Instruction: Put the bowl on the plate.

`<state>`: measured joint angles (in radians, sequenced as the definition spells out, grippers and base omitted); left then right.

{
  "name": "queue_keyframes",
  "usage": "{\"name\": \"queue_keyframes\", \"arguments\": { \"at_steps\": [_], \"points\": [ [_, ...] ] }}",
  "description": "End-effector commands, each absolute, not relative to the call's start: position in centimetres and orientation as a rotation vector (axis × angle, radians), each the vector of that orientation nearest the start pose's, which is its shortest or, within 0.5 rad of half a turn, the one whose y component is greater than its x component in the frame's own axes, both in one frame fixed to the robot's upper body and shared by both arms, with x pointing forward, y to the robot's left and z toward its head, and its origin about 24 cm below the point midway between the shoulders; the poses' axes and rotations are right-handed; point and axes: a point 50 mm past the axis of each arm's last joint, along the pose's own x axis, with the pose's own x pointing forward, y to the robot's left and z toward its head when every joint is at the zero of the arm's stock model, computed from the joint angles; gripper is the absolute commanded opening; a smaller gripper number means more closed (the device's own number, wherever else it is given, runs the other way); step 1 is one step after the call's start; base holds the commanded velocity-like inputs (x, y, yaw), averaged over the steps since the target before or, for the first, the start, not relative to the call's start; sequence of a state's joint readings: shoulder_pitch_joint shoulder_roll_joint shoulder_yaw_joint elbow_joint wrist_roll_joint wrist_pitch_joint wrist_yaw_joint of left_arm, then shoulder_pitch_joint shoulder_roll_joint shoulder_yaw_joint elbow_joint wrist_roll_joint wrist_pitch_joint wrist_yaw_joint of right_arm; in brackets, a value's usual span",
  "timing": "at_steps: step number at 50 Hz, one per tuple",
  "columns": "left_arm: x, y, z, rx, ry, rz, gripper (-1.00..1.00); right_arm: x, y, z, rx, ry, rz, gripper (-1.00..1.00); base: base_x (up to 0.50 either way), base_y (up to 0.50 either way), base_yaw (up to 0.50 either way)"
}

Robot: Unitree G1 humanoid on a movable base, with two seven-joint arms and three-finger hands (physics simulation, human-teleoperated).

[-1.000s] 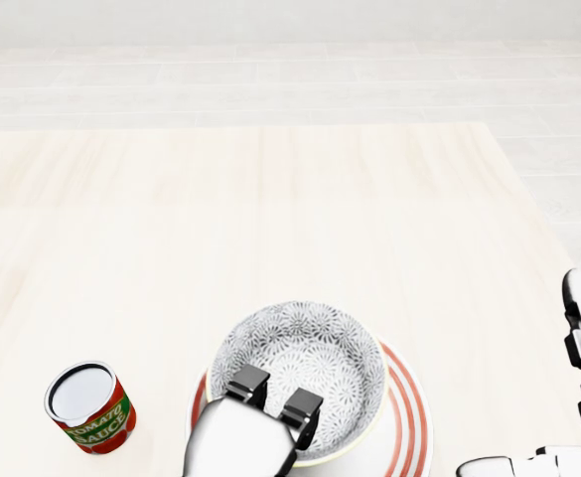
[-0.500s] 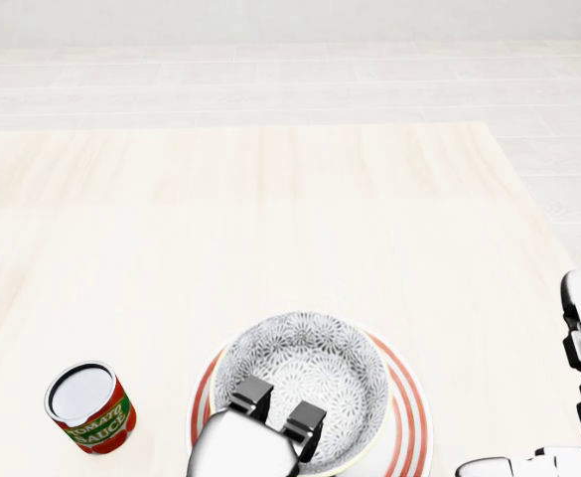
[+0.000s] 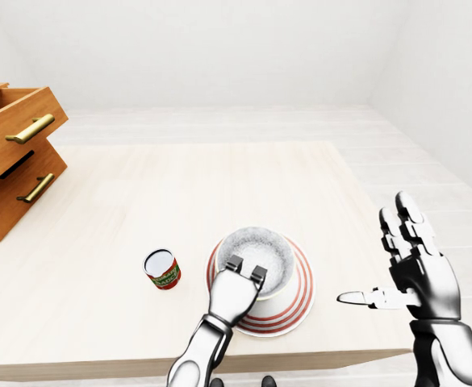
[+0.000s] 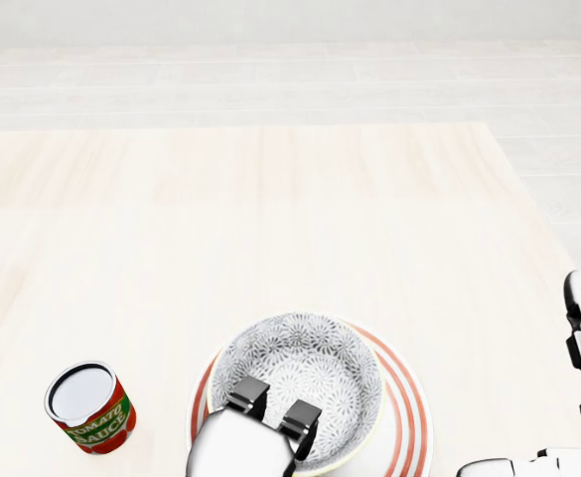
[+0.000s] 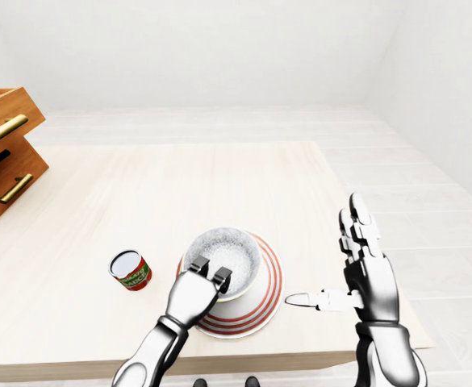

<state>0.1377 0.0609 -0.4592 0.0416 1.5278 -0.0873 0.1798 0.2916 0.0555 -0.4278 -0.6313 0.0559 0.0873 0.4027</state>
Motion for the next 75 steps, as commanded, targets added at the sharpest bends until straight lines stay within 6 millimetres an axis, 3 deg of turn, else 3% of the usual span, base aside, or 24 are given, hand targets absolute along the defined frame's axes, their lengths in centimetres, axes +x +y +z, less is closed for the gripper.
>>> {"name": "queue_keyframes", "arguments": {
  "at_steps": [1, 46, 50, 65, 69, 75],
  "points": [
    [19.8, 5.0, 0.8, 1.485, -0.408, -0.378, -1.00, 16.6, -22.9, 12.0, -0.143, -0.241, -0.080, 1.00, 0.00, 0.00, 0.00],
    [19.0, 4.7, 0.1, 1.481, -0.422, -0.398, -1.00, 16.8, -22.9, 11.6, -0.132, -0.229, -0.078, 1.00, 0.00, 0.00, 0.00],
    [19.0, 4.7, 0.1, 1.483, -0.421, -0.399, -0.86, 16.8, -22.9, 11.6, -0.131, -0.228, -0.078, 1.00, 0.00, 0.00, 0.00],
    [18.8, 4.7, 0.0, 1.481, -0.422, -0.403, -0.78, 16.8, -22.9, 11.5, -0.130, -0.226, -0.079, 1.00, 0.00, 0.00, 0.00],
    [18.7, 4.6, 0.0, 1.480, -0.422, -0.406, -0.54, 16.8, -22.9, 11.5, -0.129, -0.222, -0.080, 1.00, 0.00, 0.00, 0.00],
    [18.7, 4.6, -0.1, 1.480, -0.423, -0.408, -0.44, 16.6, -23.0, 11.8, -0.136, -0.236, -0.083, 1.00, 0.00, 0.00, 0.00]
  ]
}}
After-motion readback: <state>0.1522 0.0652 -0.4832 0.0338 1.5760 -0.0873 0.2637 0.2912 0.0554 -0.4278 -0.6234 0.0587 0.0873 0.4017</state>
